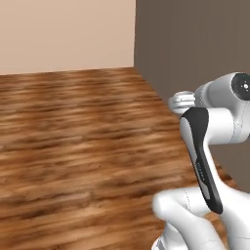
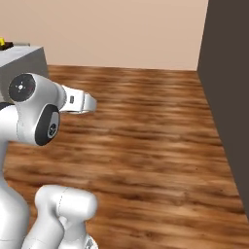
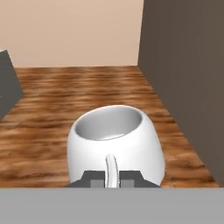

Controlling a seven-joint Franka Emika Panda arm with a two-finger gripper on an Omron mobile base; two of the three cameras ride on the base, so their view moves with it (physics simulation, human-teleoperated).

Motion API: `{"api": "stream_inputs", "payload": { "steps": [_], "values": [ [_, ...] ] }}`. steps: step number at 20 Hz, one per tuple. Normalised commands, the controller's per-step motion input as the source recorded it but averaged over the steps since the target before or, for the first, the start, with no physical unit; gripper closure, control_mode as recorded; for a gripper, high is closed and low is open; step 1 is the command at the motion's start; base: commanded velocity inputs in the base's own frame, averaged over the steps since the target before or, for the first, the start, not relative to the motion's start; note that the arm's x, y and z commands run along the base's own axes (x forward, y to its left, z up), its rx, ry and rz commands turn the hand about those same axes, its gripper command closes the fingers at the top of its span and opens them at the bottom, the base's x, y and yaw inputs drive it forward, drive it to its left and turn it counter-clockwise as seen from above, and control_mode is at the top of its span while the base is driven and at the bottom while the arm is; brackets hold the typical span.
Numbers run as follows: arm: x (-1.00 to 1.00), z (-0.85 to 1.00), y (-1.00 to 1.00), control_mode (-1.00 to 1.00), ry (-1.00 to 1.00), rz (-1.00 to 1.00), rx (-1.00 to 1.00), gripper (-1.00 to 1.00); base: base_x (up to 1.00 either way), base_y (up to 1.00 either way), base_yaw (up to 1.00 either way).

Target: There is a tray on the dining counter. Grab the cup, mug, and pitcher and place them on the tray. The pitcher may be placed next to the tray if it cannot fit the tray.

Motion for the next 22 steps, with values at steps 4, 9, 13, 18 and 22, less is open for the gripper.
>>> {"api": "stream_inputs", "payload": {
  "steps": [4,9,13,18,22],
  "values": [
    [0.00,0.00,0.00,1.00,0.00,0.00,0.00,1.00,1.00,0.22,0.12],
    [0.00,0.00,0.00,1.00,0.00,0.00,0.00,1.00,1.00,0.33,0.09],
    [0.00,0.00,0.00,1.00,0.00,0.00,0.00,1.00,1.00,0.29,0.10],
    [0.00,0.00,0.00,1.00,0.00,0.00,0.00,1.00,1.00,0.30,0.11],
    [0.00,0.00,0.00,1.00,0.00,0.00,0.00,1.00,1.00,0.27,0.12]
  ]
}}
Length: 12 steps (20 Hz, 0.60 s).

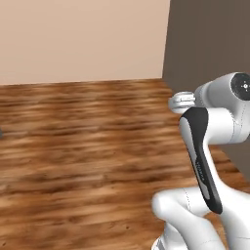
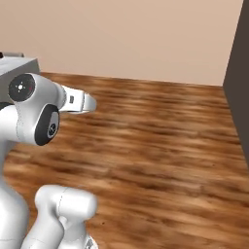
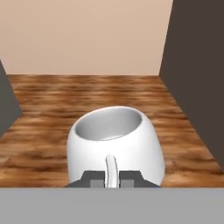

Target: There is a tray on the dining counter. Grab the cup, mug, and pitcher and place them on the tray. The pitcher may be placed next to the tray if it cannot fit the tray.

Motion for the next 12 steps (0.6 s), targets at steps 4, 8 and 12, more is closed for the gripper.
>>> {"api": "stream_inputs", "payload": {
  "steps": [4,8,12],
  "values": [
    [0.00,0.00,0.00,1.00,0.00,0.00,0.00,1.00,1.00,0.26,0.13],
    [0.00,0.00,0.00,1.00,0.00,0.00,0.00,1.00,1.00,0.24,0.13],
    [0.00,0.00,0.00,1.00,0.00,0.00,0.00,1.00,1.00,0.23,0.14]
  ]
}}
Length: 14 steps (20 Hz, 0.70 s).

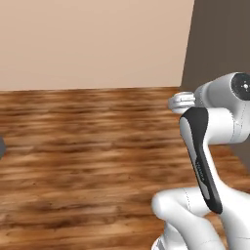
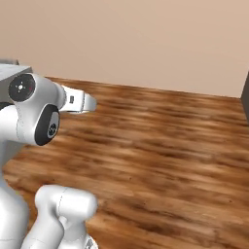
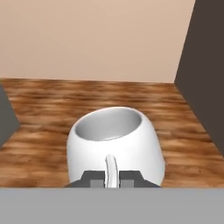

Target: There is a tray on the dining counter. Grab the cup, mug, and pitcher and place them on the tray. The pitcher may be placed next to the tray if it cannot fit the tray.

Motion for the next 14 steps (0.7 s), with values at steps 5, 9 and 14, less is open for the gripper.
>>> {"api": "stream_inputs", "payload": {
  "steps": [5,9,14],
  "values": [
    [0.00,0.00,0.00,1.00,0.00,0.00,0.00,1.00,1.00,0.22,0.14],
    [0.00,0.00,0.00,1.00,0.00,0.00,0.00,1.00,1.00,0.23,0.14],
    [0.00,0.00,0.00,1.00,0.00,0.00,0.00,1.00,1.00,0.20,0.15]
  ]
}}
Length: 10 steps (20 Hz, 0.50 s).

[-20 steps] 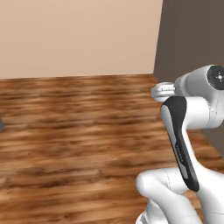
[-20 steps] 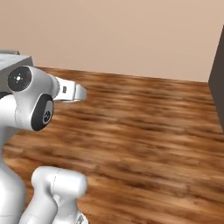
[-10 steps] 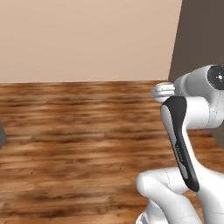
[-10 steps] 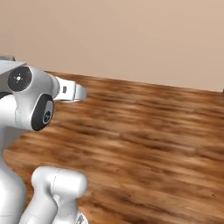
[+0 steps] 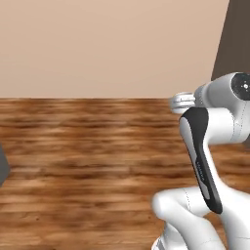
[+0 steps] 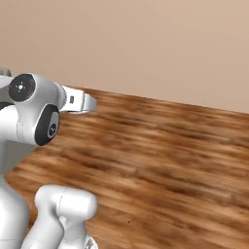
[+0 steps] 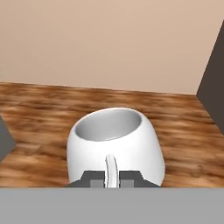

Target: There is a tray on the dining counter. Grab the cup, mug, and pitcher and place them on the tray. The pitcher may be placed next to the tray if it cannot fit the tray.

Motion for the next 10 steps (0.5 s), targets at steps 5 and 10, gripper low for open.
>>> {"api": "stream_inputs", "payload": {
  "steps": [5,10],
  "values": [
    [0.00,0.00,0.00,1.00,0.00,0.00,0.00,1.00,1.00,0.19,0.16],
    [0.00,0.00,0.00,1.00,0.00,0.00,0.00,1.00,1.00,0.17,0.17]
  ]
}}
